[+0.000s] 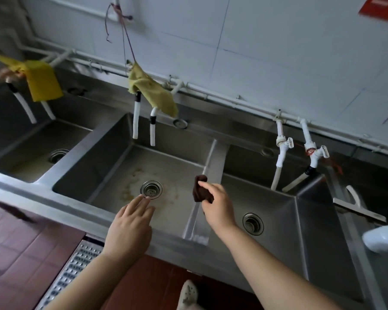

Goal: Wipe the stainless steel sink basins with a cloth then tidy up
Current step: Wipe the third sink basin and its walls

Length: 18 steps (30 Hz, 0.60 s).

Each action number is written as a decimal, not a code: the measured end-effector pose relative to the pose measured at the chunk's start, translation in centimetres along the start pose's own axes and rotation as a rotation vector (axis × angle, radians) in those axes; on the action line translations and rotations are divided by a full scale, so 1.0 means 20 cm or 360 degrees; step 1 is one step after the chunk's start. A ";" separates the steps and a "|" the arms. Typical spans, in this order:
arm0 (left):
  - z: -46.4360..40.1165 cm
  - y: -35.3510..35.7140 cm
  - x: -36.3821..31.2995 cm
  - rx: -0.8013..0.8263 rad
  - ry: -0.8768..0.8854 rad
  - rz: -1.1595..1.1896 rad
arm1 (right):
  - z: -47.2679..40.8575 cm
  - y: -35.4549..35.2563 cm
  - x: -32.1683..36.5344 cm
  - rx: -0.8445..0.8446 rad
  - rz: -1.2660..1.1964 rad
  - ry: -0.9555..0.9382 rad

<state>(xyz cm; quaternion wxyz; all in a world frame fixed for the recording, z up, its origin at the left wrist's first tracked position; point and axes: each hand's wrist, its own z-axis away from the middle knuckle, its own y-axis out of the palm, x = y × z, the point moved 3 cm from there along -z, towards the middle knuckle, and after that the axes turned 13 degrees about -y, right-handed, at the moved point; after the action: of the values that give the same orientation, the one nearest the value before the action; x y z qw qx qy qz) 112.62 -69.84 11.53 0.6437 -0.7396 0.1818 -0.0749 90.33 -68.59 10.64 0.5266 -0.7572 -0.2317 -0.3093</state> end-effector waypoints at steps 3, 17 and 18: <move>-0.03 0.00 0.05 0.0068 -0.0036 0.0022 | -0.06 0.07 0.02 0.0009 -0.0037 0.0011; -0.63 0.10 0.33 0.0153 -0.0085 -0.0086 | -0.57 0.47 -0.07 0.0041 -0.0212 0.0136; -0.68 0.11 0.35 0.0168 -0.0090 -0.0090 | -0.61 0.49 -0.08 0.0038 -0.0214 0.0149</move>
<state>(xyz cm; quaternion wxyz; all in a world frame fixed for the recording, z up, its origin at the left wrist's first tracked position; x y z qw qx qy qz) 113.98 -85.22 10.69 0.6843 -0.7113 0.1383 -0.0816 93.12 -83.33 6.17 0.5239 -0.7183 -0.2608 -0.3761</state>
